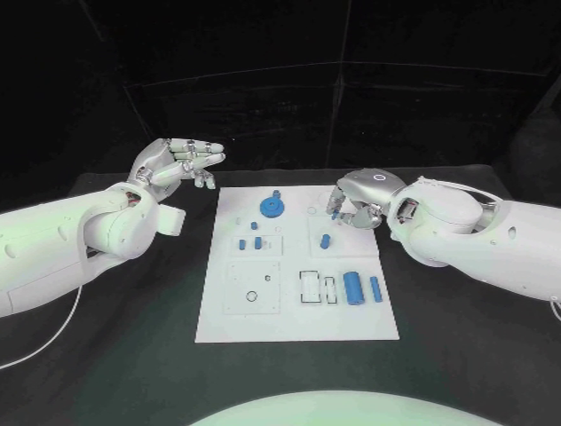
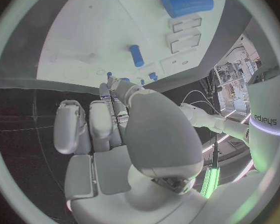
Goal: Assemble the parts on the task board
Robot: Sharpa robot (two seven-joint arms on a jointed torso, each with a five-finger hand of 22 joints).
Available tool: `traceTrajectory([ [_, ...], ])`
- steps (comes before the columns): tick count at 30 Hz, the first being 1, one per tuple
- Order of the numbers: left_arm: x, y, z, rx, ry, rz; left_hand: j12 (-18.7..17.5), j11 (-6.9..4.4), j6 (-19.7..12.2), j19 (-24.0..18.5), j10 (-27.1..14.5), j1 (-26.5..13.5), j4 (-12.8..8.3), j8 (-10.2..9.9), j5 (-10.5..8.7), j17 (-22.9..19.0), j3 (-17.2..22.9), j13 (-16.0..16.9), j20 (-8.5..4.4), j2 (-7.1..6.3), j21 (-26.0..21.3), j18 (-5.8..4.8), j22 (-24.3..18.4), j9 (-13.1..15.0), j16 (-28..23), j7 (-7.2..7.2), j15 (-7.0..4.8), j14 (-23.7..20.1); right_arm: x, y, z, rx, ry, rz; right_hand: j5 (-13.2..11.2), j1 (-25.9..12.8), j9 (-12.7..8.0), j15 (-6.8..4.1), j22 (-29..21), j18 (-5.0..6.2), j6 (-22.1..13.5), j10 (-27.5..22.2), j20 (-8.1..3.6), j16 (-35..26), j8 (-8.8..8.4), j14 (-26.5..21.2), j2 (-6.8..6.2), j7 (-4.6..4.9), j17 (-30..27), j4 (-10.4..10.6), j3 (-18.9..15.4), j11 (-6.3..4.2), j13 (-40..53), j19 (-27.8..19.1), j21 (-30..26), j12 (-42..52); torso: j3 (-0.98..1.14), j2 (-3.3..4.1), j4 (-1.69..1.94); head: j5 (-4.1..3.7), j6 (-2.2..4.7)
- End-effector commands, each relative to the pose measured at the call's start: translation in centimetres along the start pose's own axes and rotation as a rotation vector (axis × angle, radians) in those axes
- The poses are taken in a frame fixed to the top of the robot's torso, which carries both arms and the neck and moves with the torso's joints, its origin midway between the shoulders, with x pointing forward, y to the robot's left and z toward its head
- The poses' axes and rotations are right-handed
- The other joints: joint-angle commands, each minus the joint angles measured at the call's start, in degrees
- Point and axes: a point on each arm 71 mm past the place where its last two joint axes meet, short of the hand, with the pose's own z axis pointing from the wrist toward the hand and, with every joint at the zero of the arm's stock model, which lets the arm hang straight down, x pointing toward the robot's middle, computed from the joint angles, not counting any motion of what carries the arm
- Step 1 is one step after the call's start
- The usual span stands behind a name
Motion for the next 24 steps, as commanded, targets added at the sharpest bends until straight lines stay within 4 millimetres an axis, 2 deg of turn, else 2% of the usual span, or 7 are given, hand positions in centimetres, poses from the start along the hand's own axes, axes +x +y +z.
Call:
traceTrajectory([
  [1, 0.1, -0.1, 0.1, 0.011, 0.002, -0.007, 0.27, -0.02, 0.17, -0.34, 0.18, 0.22, 0.03, 0.18, 0.34, -0.05, 0.11, 0.04, 0.06, 0.38, -0.27, 0.38, -0.09, -0.02, -0.29, 0.03, -0.05, -0.46, -0.9, 1.9, -0.2, -0.045, -0.062, 0.032, 0.09, -0.65, 0.02, -0.36, 0.05, -0.30, 0.31, 0.72, -0.05, 0.21, -0.31, 1.40, 0.02, -0.04, 0.06, -0.09, 0.28, -0.30, 0.09, 0.47, 0.29, 0.08, 0.04, 0.04, 0.00, 0.22, 0.01],
  [6, 0.4, -0.1, 0.3, 0.011, 0.008, -0.009, 0.27, -0.02, 0.17, -0.34, 0.18, 0.22, 0.03, 0.18, 0.34, -0.05, 0.11, 0.04, 0.06, 0.38, -0.27, 0.38, -0.09, -0.02, -0.29, 0.03, -0.05, -0.46, -1.3, 4.7, 0.2, -0.115, -0.068, 0.069, 0.06, -0.77, 0.02, -0.36, 0.20, -0.33, 0.31, 0.72, -0.04, 0.27, -0.33, 1.41, -0.09, -0.03, 0.11, -0.17, 0.35, -0.29, 0.07, 0.55, 0.38, 0.05, 0.00, 0.09, 0.08, 0.66, -0.12],
  [11, 0.7, -0.1, 0.4, 0.011, 0.016, -0.014, 0.27, -0.02, 0.17, -0.34, 0.18, 0.22, 0.03, 0.18, 0.34, -0.05, 0.11, 0.04, 0.06, 0.38, -0.27, 0.38, -0.09, -0.02, -0.29, 0.03, -0.05, -0.46, -1.2, 7.3, 1.3, -0.179, -0.055, 0.094, 0.06, -0.84, 0.01, -0.35, 0.23, -0.33, 0.29, 0.70, -0.04, 0.22, -0.36, 1.39, -0.11, -0.01, 0.00, -0.21, 0.43, -0.28, 0.05, 0.56, 0.41, 0.02, -0.05, 0.15, 0.18, 1.25, -0.66],
  [14, 0.9, -0.1, 0.4, 0.012, 0.021, -0.016, 0.27, -0.02, 0.17, -0.34, 0.18, 0.22, 0.03, 0.18, 0.34, -0.05, 0.11, 0.04, 0.06, 0.38, -0.27, 0.38, -0.09, -0.02, -0.29, 0.03, -0.05, -0.46, -0.9, 8.8, 1.9, -0.218, -0.039, 0.103, 0.10, -0.90, 0.00, -0.35, 0.20, -0.32, 0.25, 0.66, -0.03, 0.19, -0.40, 1.38, -0.11, 0.00, -0.10, -0.29, 0.55, -0.26, 0.02, 0.51, 0.39, -0.03, -0.05, 0.16, 0.10, 2.05, -0.95],
  [17, 1.1, -0.1, 0.4, 0.012, 0.024, -0.018, 0.34, 0.01, 0.10, -0.34, 0.11, 0.28, -0.01, 0.23, 0.33, -0.15, 0.09, 0.03, 0.05, 0.40, -0.35, 0.37, -0.16, -0.02, -0.34, 0.07, -0.04, -0.52, 0.1, 10.0, 2.2, -0.244, -0.006, 0.110, 0.13, -0.96, -0.01, -0.34, 0.23, -0.33, 0.22, 0.62, -0.02, 0.19, -0.43, 1.37, -0.12, 0.02, -0.12, -0.34, 0.62, -0.24, 0.00, 0.52, 0.42, -0.06, -0.08, 0.14, 0.17, 2.36, -1.27],
  [19, 1.1, -0.1, 0.4, 0.013, 0.025, -0.019, 0.37, 0.04, 0.07, -0.34, 0.08, 0.21, 0.04, 0.25, 0.31, -0.16, 0.05, 0.03, 0.05, 0.41, -0.38, 0.36, -0.18, -0.02, -0.35, 0.09, -0.03, -0.54, 0.9, 10.5, 2.3, -0.255, 0.016, 0.115, 0.14, -1.02, -0.02, -0.33, 0.19, -0.32, 0.20, 0.60, -0.02, 0.18, -0.45, 1.36, -0.13, 0.04, -0.16, -0.36, 0.66, -0.23, -0.02, 0.48, 0.40, -0.09, -0.16, 0.13, 0.07, 2.79, -1.46],
  [24, 1.3, -0.2, 0.4, 0.014, 0.029, -0.021, 0.42, 0.06, 0.05, -0.34, 0.06, 0.13, 0.10, 0.28, 0.29, -0.18, -0.01, 0.03, 0.06, 0.41, -0.43, 0.35, -0.22, -0.02, -0.36, 0.11, -0.01, -0.56, 2.9, 11.4, 2.4, -0.272, 0.067, 0.132, 0.17, -1.12, -0.03, -0.31, 0.17, -0.31, 0.16, 0.56, -0.01, 0.19, -0.49, 1.35, -0.16, 0.07, -0.18, -0.40, 0.71, -0.20, -0.04, 0.45, 0.40, -0.13, -0.08, 0.12, 0.02, 3.50, -1.91],
])
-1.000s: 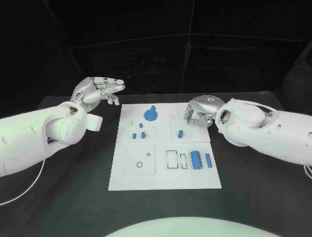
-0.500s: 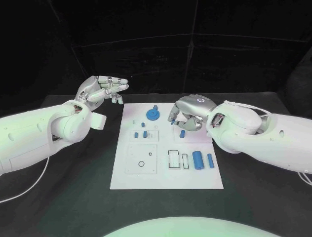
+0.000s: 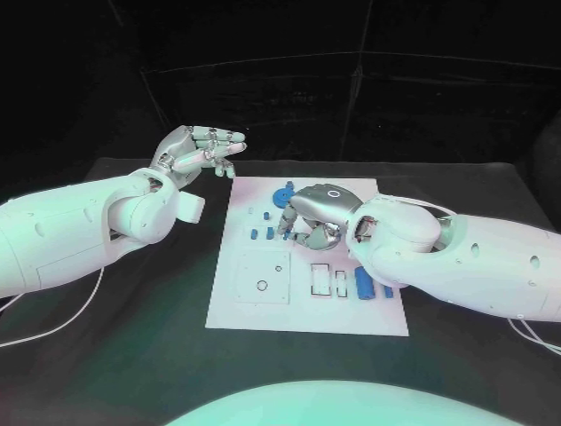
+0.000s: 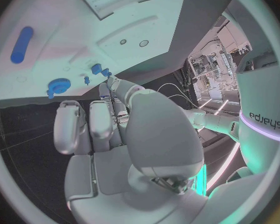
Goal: Assemble the parts on the task board
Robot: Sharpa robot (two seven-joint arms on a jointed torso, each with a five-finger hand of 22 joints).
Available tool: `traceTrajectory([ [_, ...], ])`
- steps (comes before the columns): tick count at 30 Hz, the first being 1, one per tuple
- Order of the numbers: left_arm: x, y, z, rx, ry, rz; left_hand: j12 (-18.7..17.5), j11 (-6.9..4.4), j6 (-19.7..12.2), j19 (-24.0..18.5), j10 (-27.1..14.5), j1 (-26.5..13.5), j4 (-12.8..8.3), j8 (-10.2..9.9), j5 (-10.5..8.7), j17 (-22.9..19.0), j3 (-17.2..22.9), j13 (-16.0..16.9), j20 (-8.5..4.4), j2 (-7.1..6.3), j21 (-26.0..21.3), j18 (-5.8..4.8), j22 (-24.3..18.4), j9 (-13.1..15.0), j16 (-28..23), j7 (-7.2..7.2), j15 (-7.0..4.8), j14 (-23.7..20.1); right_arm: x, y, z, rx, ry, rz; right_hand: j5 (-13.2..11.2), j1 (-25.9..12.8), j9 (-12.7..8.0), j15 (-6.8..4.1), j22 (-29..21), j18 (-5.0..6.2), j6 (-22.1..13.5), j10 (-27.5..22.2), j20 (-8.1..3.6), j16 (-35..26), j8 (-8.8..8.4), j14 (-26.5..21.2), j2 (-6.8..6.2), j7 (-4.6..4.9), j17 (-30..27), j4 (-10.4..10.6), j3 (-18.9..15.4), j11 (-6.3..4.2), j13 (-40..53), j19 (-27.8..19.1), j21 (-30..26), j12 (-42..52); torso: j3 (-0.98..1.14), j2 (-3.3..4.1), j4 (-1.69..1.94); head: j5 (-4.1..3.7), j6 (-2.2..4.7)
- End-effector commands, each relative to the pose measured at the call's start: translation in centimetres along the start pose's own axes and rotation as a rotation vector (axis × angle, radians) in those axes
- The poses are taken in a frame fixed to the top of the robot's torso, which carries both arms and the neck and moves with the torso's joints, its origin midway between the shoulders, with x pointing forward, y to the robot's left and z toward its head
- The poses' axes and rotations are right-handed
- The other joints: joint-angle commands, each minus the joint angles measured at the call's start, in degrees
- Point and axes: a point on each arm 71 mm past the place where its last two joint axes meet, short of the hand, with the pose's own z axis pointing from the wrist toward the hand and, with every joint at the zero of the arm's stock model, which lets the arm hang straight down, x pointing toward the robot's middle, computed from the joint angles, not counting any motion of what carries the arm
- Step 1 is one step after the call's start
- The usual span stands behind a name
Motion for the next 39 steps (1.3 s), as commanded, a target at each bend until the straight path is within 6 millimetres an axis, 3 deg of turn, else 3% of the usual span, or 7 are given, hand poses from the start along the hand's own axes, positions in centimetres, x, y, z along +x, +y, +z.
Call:
traceTrajectory([
  [1, 0.3, -0.2, 0.1, 0.011, 0.009, -0.010, 0.19, 0.05, 0.05, -0.34, 0.06, 0.13, 0.10, 0.29, 0.29, -0.08, -0.01, 0.02, 0.06, 0.41, -0.20, 0.36, -0.07, -0.02, -0.36, 0.11, -0.01, -0.56, 1.1, 0.4, 0.2, -0.023, 0.044, 0.016, 0.41, -0.57, -0.01, -0.30, 0.01, -0.32, 0.14, 0.53, 0.20, 0.16, -0.30, 1.34, -0.18, 0.08, -0.12, -0.11, 0.43, -0.19, -0.01, 0.23, 0.18, -0.13, 0.06, -0.01, -0.18, 0.58, -0.30],
  [10, 0.4, -0.2, 0.1, 0.011, 0.013, -0.012, 0.22, 0.06, 0.04, -0.34, 0.05, 0.07, 0.15, 0.31, 0.29, -0.09, -0.04, 0.02, 0.06, 0.45, -0.23, 0.36, -0.09, -0.02, -0.36, 0.12, 0.00, -0.56, 2.8, 0.7, 0.6, -0.026, 0.084, 0.034, 0.53, -0.70, -0.03, -0.27, -0.05, -0.30, 0.05, 0.45, 0.22, 0.11, -0.38, 1.30, -0.18, 0.12, -0.25, -0.23, 0.58, -0.14, -0.05, 0.15, 0.16, -0.21, 0.11, -0.03, -0.06, 1.26, -0.76],
  [21, 0.4, -0.2, 0.2, 0.010, 0.016, -0.014, 0.22, 0.06, 0.04, -0.34, 0.05, 0.07, 0.15, 0.31, 0.29, -0.09, -0.04, 0.02, 0.06, 0.45, -0.23, 0.36, -0.09, -0.02, -0.36, 0.12, 0.00, -0.56, 3.7, 1.2, 0.8, -0.035, 0.112, 0.037, 0.53, -0.94, -0.04, -0.23, -0.03, -0.30, 0.03, 0.40, 0.25, 0.15, -0.41, 1.30, -0.26, 0.16, -0.24, -0.27, 0.58, -0.10, -0.08, 0.13, 0.17, -0.25, 0.10, -0.02, -0.16, 1.92, -1.23],
  [39, 0.4, -0.1, 0.1, 0.007, 0.017, -0.015, 0.27, 0.07, -0.03, -0.33, -0.02, 0.03, 0.20, 0.36, 0.29, -0.12, -0.09, 0.02, 0.08, 0.49, -0.30, 0.35, -0.15, -0.02, -0.37, 0.12, 0.02, -0.59, 4.1, 0.9, 1.1, -0.018, 0.133, 0.010, 0.52, -1.08, -0.04, -0.22, -0.01, -0.31, 0.01, 0.39, 0.27, 0.15, -0.42, 1.29, -0.30, 0.18, -0.27, -0.28, 0.57, -0.09, -0.10, 0.13, 0.19, -0.27, 0.07, -0.04, -0.13, 2.04, -1.54],
])
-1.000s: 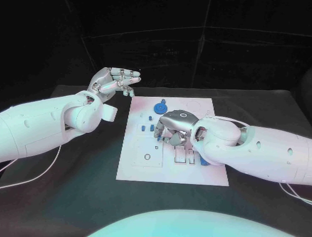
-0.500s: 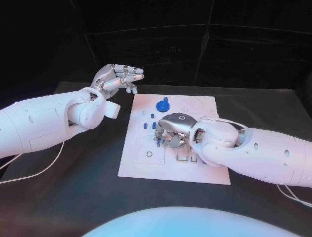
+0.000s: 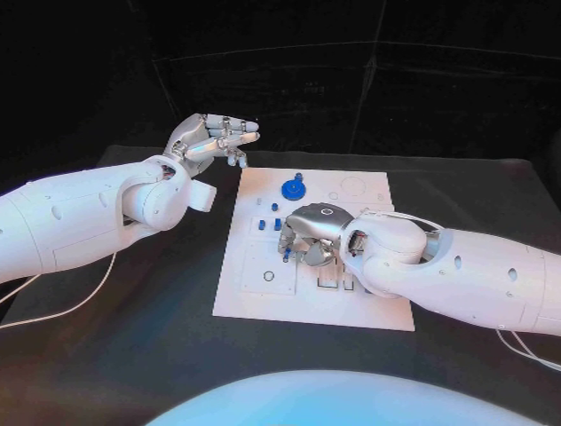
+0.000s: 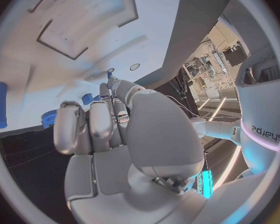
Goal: Assemble the parts on the task board
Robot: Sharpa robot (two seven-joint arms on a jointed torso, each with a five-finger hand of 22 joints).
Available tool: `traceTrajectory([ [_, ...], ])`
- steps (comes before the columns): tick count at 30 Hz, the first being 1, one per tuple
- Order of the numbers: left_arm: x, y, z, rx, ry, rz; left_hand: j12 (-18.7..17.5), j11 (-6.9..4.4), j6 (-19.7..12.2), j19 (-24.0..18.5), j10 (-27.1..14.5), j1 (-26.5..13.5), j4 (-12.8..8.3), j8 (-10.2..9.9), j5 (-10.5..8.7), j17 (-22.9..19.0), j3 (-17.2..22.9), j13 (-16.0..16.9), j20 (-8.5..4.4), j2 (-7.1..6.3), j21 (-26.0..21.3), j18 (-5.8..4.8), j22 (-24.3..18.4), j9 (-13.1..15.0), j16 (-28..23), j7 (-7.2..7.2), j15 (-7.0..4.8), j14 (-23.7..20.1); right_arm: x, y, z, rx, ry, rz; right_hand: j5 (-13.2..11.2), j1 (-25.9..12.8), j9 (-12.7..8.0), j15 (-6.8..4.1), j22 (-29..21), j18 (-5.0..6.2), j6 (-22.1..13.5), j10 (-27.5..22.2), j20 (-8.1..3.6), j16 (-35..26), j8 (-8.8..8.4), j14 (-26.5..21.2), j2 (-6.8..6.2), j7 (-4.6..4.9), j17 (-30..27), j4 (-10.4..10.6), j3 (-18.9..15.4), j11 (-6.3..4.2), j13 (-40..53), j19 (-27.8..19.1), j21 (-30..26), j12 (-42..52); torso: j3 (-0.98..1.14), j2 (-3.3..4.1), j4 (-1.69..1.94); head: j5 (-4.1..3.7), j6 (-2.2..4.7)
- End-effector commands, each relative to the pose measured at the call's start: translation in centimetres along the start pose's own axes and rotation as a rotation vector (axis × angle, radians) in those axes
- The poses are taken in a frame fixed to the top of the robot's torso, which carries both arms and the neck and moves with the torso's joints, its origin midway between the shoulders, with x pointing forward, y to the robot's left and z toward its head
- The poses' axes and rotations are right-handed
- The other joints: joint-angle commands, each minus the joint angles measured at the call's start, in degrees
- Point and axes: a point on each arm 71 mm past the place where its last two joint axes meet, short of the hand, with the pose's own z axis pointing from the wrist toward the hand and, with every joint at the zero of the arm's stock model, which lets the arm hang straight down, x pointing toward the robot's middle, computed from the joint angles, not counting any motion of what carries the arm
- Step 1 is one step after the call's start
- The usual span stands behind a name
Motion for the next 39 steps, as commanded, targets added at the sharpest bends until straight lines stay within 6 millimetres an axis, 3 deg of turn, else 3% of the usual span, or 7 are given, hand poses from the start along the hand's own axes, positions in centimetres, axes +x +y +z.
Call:
traceTrajectory([
  [1, 0.11, -0.15, 0.05, 0.007, 0.009, -0.010, 0.27, 0.07, -0.02, -0.33, -0.02, 0.03, 0.20, 0.36, 0.29, -0.09, -0.09, 0.02, 0.07, 0.49, -0.31, 0.35, -0.05, -0.02, -0.37, 0.12, -0.19, -0.38, 0.07, 0.02, 0.06, 0.000, 0.014, -0.017, 0.32, -0.56, 0.01, -0.22, 0.01, -0.32, 0.02, 0.38, 0.27, 0.15, -0.09, 1.29, -0.21, 0.18, -0.07, 0.02, 0.29, -0.08, 0.09, 0.14, 0.19, -0.05, -0.02, 0.02, -0.01, 0.03, -0.11],
  [39, -0.06, -0.12, 0.02, 0.002, 0.007, -0.009, 0.31, 0.07, -0.10, -0.33, -0.10, 0.07, 0.18, 0.39, 0.30, -0.11, -0.11, 0.01, 0.08, 0.51, -0.37, 0.35, -0.10, -0.02, -0.38, 0.12, -0.18, -0.41, 0.62, 0.31, 0.21, -0.002, 0.047, -0.021, 0.18, -1.07, 0.03, -0.19, -0.04, -0.30, 0.10, 0.44, 0.33, 0.12, -0.07, 1.25, -0.22, 0.16, -0.25, 0.00, 0.22, -0.09, 0.06, 0.04, 0.18, -0.06, -0.01, -0.03, 0.02, 0.53, -0.64],
])
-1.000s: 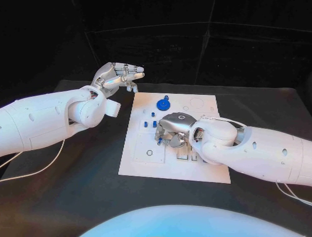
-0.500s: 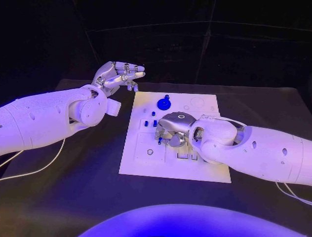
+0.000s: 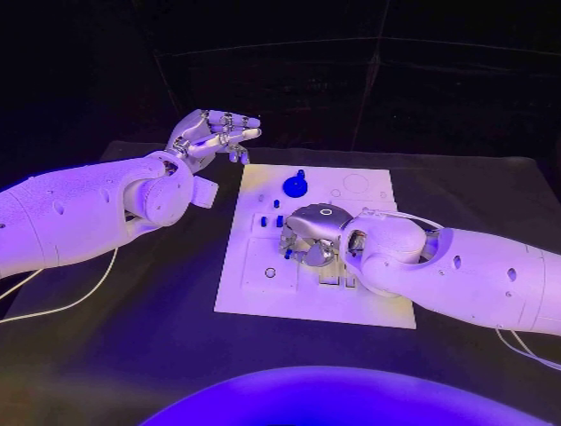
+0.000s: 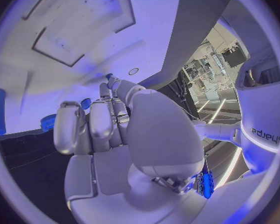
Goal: Assemble the parts on the task board
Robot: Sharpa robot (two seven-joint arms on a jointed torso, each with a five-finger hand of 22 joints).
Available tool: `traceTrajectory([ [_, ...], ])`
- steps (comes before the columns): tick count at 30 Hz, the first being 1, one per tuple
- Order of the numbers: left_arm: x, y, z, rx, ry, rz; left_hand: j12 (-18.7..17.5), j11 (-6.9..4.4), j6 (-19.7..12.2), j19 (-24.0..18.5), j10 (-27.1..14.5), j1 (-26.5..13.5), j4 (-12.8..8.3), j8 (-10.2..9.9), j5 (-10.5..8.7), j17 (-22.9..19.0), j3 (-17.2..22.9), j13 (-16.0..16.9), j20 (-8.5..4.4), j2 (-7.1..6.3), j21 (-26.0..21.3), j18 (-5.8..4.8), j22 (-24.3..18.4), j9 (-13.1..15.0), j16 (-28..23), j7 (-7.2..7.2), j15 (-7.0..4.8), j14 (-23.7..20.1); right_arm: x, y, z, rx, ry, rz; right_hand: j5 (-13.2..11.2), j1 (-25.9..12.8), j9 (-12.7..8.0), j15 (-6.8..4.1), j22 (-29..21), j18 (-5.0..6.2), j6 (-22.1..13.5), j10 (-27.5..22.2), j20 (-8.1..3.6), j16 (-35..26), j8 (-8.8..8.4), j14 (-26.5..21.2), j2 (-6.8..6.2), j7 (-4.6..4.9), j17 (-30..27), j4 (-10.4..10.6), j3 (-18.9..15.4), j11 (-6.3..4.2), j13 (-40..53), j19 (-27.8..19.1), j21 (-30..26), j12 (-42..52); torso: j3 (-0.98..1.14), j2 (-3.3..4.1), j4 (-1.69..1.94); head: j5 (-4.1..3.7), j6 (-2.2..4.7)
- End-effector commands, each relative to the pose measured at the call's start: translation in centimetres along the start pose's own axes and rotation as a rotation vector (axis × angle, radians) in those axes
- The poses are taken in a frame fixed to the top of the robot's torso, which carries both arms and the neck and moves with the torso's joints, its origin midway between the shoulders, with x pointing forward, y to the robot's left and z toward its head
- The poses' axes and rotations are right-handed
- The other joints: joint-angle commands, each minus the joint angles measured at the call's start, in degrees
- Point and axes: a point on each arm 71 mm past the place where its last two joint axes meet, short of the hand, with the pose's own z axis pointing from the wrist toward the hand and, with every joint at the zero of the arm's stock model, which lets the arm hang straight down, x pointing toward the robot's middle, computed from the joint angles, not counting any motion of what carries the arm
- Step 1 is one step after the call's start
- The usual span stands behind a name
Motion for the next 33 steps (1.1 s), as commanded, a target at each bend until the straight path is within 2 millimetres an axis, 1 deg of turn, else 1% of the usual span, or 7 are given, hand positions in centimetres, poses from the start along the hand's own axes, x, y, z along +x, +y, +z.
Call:
traceTrajectory([
  [1, 0.1, -0.1, 0.1, 0.005, 0.008, -0.009, 0.31, 0.07, -0.10, -0.33, -0.10, 0.07, 0.18, 0.39, 0.30, -0.05, -0.11, 0.01, 0.08, 0.51, -0.37, 0.36, -0.05, -0.03, -0.38, 0.12, -0.18, -0.41, 0.1, 0.0, 0.0, 0.001, 0.019, -0.011, 0.26, -0.63, 0.10, -0.19, -0.01, -0.31, 0.14, 0.27, 0.33, 0.13, 0.00, 1.24, -0.20, 0.17, -0.05, -0.03, 0.20, 0.09, 0.08, 0.04, 0.19, 0.29, 0.01, 0.00, 0.00, 0.02, 0.01],
  [9, 0.1, -0.1, 0.1, 0.004, 0.009, -0.009, 0.31, 0.07, -0.10, -0.33, -0.10, 0.07, 0.18, 0.39, 0.30, -0.05, -0.11, 0.01, 0.08, 0.51, -0.37, 0.36, -0.05, -0.03, -0.38, 0.12, -0.18, -0.41, 0.2, 0.1, 0.1, 0.008, 0.024, -0.017, 0.08, -1.44, 0.01, -0.09, -0.36, -0.22, -0.28, -0.21, 0.41, -0.04, -0.24, 1.13, -0.53, 0.27, -0.46, -0.06, -0.11, 0.19, -0.08, -0.29, -0.01, -0.02, 0.01, 0.01, 0.00, 0.03, -0.06],
  [11, 0.1, -0.1, 0.1, 0.004, 0.009, -0.010, 0.31, 0.07, -0.10, -0.33, -0.10, 0.07, 0.18, 0.39, 0.30, -0.05, -0.11, 0.01, 0.08, 0.51, -0.37, 0.36, -0.05, -0.03, -0.38, 0.12, -0.18, -0.41, 0.2, 0.1, 0.2, 0.012, 0.025, -0.020, 0.42, -2.64, -0.26, 0.26, -0.86, -0.12, -1.62, -1.53, 0.62, -0.32, -0.68, 0.97, -1.19, 0.67, -0.98, 0.23, -0.67, 0.59, -0.45, -0.72, -0.31, -0.79, 0.00, 0.00, -0.01, 0.06, -0.06],
  [13, 0.1, -0.1, 0.1, 0.003, 0.010, -0.010, 0.31, 0.07, -0.10, -0.33, -0.10, 0.07, 0.18, 0.39, 0.30, -0.05, -0.11, 0.01, 0.08, 0.51, -0.37, 0.36, -0.05, -0.03, -0.38, 0.12, -0.18, -0.41, 0.2, 0.1, 0.2, 0.014, 0.024, -0.024, 0.72, -3.97, -0.59, 0.88, -2.62, 0.26, -4.60, -3.59, 1.05, -1.09, -0.83, 0.60, -2.22, 1.45, -2.18, 0.56, -1.32, 1.30, -0.97, -2.05, -1.36, -1.84, -0.01, 0.02, -0.03, 0.09, -0.05],
  [17, 0.1, -0.1, 0.1, 0.002, 0.010, -0.010, 0.35, 0.08, -0.16, -0.32, -0.17, 0.11, 0.16, 0.41, 0.30, -0.07, -0.12, 0.00, 0.08, 0.52, -0.41, 0.36, -0.09, -0.03, -0.39, 0.13, -0.18, -0.43, 0.7, 0.1, 0.1, 0.017, 0.029, -0.034, -0.08, -5.21, -0.48, 1.32, -5.42, 0.92, -6.72, -6.10, 1.64, -2.04, -0.71, 0.14, -3.30, 1.61, -3.71, 0.80, -2.45, 1.94, -1.18, -4.14, -3.13, -2.55, 0.01, 0.00, -0.02, 0.11, -0.10],
  [25, 0.0, -0.1, 0.1, 0.000, 0.011, -0.011, 0.36, 0.12, -0.29, -0.32, -0.28, 0.08, 0.17, 0.40, 0.28, -0.09, -0.19, -0.01, 0.08, 0.47, -0.47, 0.35, -0.13, -0.05, -0.39, 0.18, -0.16, -0.46, 1.2, 0.2, -0.1, 0.014, 0.016, -0.040, -0.44, -5.51, -0.41, 1.39, -5.70, 0.99, -7.12, -6.73, 1.79, -2.14, -0.62, 0.09, -3.53, 1.60, -3.95, 0.83, -2.97, 2.03, -1.13, -4.32, -3.36, -2.46, 0.03, 0.00, -0.03, 0.17, -0.19],
  [33, 0.0, -0.1, 0.1, -0.002, 0.012, -0.011, 0.36, 0.12, -0.29, -0.32, -0.28, 0.08, 0.17, 0.40, 0.28, -0.09, -0.19, -0.01, 0.08, 0.47, -0.47, 0.35, -0.13, -0.05, -0.39, 0.18, -0.16, -0.46, 0.7, 0.2, -0.7, 0.005, -0.052, -0.029, -0.39, -5.52, -0.41, 1.41, -5.80, 1.02, -7.47, -6.94, 1.84, -2.30, -0.66, 0.05, -3.49, 1.59, -4.28, 0.80, -3.18, 2.04, -1.08, -4.35, -3.46, -2.23, 0.06, 0.01, -0.04, 0.09, -0.11],
])
